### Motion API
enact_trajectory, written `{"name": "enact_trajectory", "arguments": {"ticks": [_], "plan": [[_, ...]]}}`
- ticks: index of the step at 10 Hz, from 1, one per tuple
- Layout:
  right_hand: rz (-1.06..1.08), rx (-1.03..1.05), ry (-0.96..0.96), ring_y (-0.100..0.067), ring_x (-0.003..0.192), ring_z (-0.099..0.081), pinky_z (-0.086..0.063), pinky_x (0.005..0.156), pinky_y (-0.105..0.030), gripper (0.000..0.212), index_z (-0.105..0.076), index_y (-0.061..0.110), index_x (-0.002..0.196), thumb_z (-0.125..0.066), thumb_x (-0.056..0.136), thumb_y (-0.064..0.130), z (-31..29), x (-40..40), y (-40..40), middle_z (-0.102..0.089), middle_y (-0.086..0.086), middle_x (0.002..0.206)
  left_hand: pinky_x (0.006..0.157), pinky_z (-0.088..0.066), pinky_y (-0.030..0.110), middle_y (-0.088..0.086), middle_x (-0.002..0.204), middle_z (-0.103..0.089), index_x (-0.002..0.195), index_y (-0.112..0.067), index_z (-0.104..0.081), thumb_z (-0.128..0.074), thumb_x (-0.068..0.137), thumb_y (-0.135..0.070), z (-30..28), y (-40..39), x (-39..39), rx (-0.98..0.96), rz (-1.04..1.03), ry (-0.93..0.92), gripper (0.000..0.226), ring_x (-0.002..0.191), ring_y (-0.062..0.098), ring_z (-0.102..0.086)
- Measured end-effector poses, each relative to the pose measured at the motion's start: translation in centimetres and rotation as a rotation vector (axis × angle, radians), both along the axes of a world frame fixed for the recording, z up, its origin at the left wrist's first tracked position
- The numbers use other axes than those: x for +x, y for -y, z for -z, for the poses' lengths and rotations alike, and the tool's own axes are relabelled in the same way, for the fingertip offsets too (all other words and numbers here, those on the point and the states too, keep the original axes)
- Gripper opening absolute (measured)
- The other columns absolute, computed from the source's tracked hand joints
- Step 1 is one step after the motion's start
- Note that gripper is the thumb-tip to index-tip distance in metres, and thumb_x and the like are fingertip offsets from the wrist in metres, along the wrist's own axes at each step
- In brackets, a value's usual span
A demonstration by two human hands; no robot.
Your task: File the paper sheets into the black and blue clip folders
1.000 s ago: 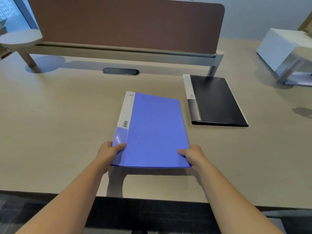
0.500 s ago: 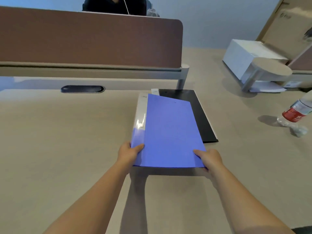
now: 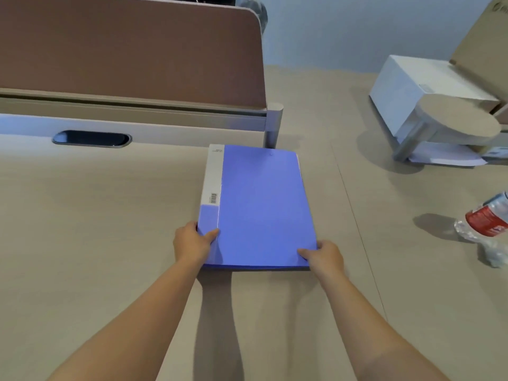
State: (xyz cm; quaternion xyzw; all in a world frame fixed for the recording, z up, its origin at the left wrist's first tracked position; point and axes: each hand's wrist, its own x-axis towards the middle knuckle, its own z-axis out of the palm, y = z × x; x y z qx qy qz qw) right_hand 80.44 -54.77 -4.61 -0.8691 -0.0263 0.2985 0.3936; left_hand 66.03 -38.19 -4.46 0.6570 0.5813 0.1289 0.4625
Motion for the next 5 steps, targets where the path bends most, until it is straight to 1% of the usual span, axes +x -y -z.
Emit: {"name": "enact_trajectory", "arguments": {"ticks": [1, 2, 3, 4, 5], "plan": [[0.023, -0.015, 0.023, -0.032, 0.101, -0.061, -0.036, 0.054, -0.024, 0.034, -0.058, -0.004, 0.114, -0.062, 0.083, 0.008, 0.8, 1.0, -0.5, -0.064, -0.019, 0.119, 0.070, -0.038, 0.034, 0.015, 0.107, -0.059, 0.111, 0.001, -0.055, -0.059, 0.087, -0.023, 0.2, -0.3, 1.1, -0.006, 0.022, -0.028, 0.035, 0.085, 0.027, -0.049], [0.013, -0.063, 0.070, -0.034, 0.105, -0.061, -0.040, 0.071, -0.028, 0.036, -0.059, -0.004, 0.113, -0.065, 0.081, 0.010, 1.9, 1.6, -0.9, -0.060, -0.021, 0.122, 0.070, -0.038, 0.033, 0.016, 0.106, -0.058, 0.100, -0.006, -0.052, -0.059, 0.087, -0.022, 0.7, -0.7, 1.6, -0.003, 0.024, -0.056, 0.023, 0.085, 0.025, -0.048], [-0.009, -0.125, 0.096, -0.035, 0.108, -0.058, -0.047, 0.081, -0.036, 0.041, -0.057, -0.005, 0.114, -0.068, 0.080, 0.015, 2.3, 1.8, -1.4, -0.056, -0.022, 0.124, 0.070, -0.037, 0.032, 0.018, 0.118, -0.061, 0.109, -0.001, -0.054, -0.060, 0.086, -0.020, 0.9, -0.8, 1.7, 0.005, 0.039, -0.066, 0.031, 0.086, 0.025, -0.049], [-0.080, -0.226, 0.178, -0.035, 0.120, -0.047, -0.043, 0.095, -0.040, 0.054, -0.049, 0.000, 0.126, -0.068, 0.080, 0.023, 1.8, 1.6, -1.9, -0.047, -0.018, 0.131, 0.082, -0.042, 0.037, 0.018, 0.129, -0.053, 0.123, 0.000, -0.049, -0.062, 0.084, -0.023, 0.9, -1.0, 1.7, 0.096, 0.072, -0.088, 0.047, 0.105, 0.033, -0.052], [-0.188, -0.141, 0.303, -0.030, 0.129, -0.036, -0.034, 0.103, -0.033, 0.060, -0.038, 0.007, 0.137, -0.063, 0.085, 0.023, -0.4, 0.7, -2.2, -0.039, -0.014, 0.139, 0.101, -0.039, 0.038, 0.012, 0.131, -0.050, 0.129, -0.005, -0.048, -0.057, 0.087, -0.023, -0.3, -0.5, 1.7, 0.159, 0.093, 0.051, 0.047, 0.124, 0.029, -0.047]]}}
